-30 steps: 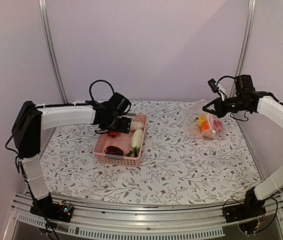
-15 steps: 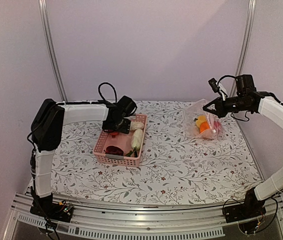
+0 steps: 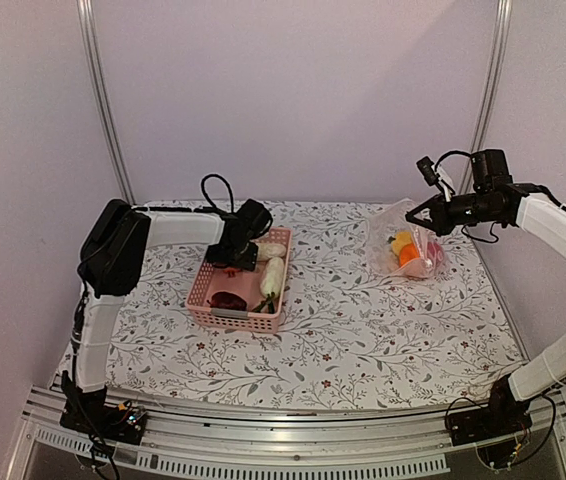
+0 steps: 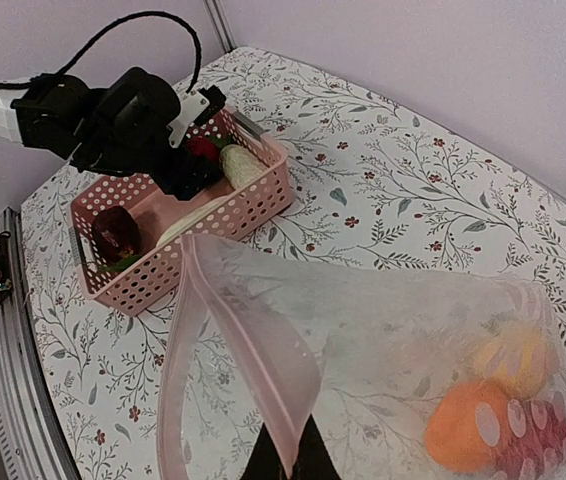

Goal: Place the food in the zip-top bag and seal the zipper
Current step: Pick up the fake fruit from the bin, then place the fake fruit in the zipper food storage bag.

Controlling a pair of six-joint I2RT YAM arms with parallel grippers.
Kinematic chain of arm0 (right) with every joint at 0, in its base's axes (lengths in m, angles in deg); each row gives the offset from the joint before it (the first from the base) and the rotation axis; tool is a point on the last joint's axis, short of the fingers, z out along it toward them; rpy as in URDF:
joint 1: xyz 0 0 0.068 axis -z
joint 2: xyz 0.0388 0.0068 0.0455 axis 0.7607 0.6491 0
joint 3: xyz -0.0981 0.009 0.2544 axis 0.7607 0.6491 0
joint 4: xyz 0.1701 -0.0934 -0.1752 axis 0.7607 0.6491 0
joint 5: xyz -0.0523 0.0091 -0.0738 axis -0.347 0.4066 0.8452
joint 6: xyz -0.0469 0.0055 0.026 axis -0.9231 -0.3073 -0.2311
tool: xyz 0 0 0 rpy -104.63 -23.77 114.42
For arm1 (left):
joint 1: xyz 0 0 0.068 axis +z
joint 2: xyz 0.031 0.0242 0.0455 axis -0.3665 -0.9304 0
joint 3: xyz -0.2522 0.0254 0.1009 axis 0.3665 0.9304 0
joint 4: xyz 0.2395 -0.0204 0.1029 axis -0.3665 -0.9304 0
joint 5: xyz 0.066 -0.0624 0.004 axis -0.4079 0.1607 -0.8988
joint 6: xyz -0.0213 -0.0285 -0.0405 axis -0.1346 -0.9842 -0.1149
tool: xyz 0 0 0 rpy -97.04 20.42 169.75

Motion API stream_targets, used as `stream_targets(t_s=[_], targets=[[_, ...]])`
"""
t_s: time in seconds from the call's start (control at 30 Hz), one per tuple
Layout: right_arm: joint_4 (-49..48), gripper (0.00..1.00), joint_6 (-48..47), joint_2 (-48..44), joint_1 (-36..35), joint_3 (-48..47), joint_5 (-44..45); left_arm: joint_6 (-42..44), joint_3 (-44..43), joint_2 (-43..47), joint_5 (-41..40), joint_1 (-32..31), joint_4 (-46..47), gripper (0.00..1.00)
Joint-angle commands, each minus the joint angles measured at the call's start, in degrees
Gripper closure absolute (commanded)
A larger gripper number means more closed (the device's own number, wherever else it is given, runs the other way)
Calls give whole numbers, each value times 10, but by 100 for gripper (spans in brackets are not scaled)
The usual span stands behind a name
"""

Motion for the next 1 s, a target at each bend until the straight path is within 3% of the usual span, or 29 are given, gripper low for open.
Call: stream_targets(t_s=[0.0,0.23,0.63,0.97], targets=[[-9,100,-6,2,1,8,-3,6,-16,-3,13,9,8,23],[-8,100,-7,11,1,8,-3,14,18,77,-2,-16,9,30],[-13,100,1,9,0,2,26,74,51,231,14,-105,56,31],[98,100,-7,24,-48,-76,40,178,107,331,165,-231,223,31]])
